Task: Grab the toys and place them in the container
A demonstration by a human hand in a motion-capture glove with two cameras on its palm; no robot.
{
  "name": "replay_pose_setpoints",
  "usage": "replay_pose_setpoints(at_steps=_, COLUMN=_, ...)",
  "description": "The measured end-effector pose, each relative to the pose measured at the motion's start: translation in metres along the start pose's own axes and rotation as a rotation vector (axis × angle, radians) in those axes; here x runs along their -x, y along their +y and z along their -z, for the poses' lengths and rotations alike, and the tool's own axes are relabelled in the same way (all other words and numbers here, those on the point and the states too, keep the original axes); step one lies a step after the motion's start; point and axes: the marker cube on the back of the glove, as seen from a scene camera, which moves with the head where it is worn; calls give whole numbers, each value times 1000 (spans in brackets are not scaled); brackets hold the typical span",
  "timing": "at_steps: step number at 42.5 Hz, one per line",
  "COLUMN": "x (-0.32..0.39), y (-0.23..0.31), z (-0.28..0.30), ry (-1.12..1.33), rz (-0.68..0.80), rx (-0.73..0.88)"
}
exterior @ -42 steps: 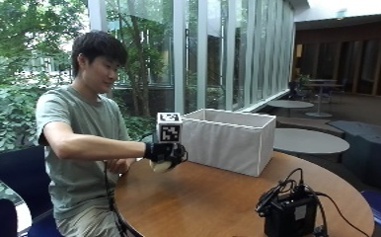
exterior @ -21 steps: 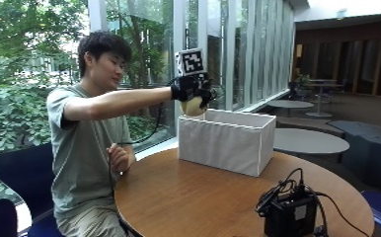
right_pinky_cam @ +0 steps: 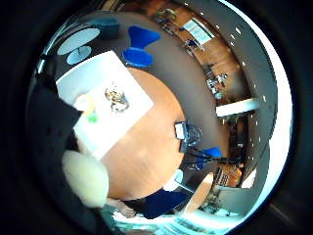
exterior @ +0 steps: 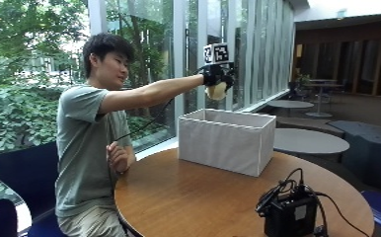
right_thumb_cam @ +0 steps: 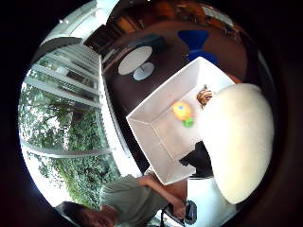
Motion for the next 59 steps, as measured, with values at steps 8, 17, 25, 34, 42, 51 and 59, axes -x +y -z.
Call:
replay_pose_setpoints(at_steps=8, x=33, y=-38, z=-20, ry=11, rz=34, rx=36)
replay_pose_setpoints(at_steps=17, x=47, y=-52, z=-42, ry=44, rz=29, rx=203)
replay_pose_setpoints(at_steps=25, x=40, y=-43, z=-56, ry=6, rz=18, rx=334)
replay_pose_setpoints(at_steps=34, x=51, y=-48, z=-59, ry=-33, rz=34, rx=274)
replay_pose_setpoints(at_steps=42, x=44, y=-37, z=-72, ry=-83, rz=29, rx=285)
replay_pose_setpoints(at_steps=51, x=48, y=-6, z=-71, ry=-45, rz=237, rx=271)
replay_pose_setpoints(at_steps=59, x=49, y=5, z=-75, ry=2, rz=37, rx=213)
